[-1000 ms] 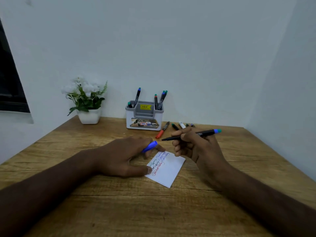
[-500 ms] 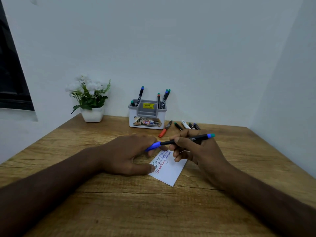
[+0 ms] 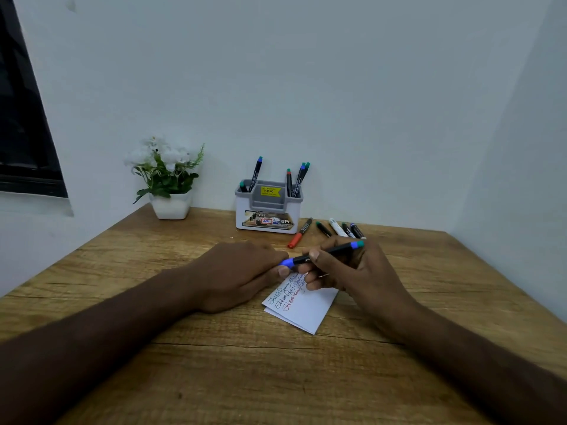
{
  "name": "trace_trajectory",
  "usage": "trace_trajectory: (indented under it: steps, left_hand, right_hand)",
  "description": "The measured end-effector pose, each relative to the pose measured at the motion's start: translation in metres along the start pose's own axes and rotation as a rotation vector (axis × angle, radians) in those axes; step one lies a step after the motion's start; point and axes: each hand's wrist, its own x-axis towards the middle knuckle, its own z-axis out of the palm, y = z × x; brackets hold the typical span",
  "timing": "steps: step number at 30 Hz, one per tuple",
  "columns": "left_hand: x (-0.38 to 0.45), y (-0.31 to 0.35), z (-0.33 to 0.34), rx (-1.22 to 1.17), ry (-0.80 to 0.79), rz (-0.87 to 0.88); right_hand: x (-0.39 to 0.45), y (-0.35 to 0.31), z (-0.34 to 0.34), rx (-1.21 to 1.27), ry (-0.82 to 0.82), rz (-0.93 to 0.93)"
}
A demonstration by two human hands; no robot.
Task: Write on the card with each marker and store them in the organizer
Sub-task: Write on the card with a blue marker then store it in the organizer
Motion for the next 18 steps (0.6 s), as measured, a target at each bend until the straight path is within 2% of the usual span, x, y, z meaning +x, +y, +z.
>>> trace_trajectory:
  steps: [6,11,13,15,18]
  left_hand:
    - [-0.001,0.0,0.002,0.055,0.029,0.003]
    - [0.0,0.0,-0.001,0.034,0.02,-0.012]
    - [-0.001,-0.002,0.0,-0.031,0.031,-0.027]
    - [-0.003,-0.002,-0.001,-0.159,0.073,-0.028]
    - [-0.005,0.0,-0.004,-0.377,0.155,-0.042]
  right_hand:
    - [0.006,0.006,0.007,0.005,0.029,0.022]
    - [0.01,0.006,0.005,0.031,-0.026,0.053]
    - [0.014,0.006,-0.004,-0.183,-0.029,-0.011]
    - [0.015,0.006,-0.021,-0.503,-0.057,-0.169]
    - [0.011,0.008,-0.036,-0.926,-0.28,-0.355]
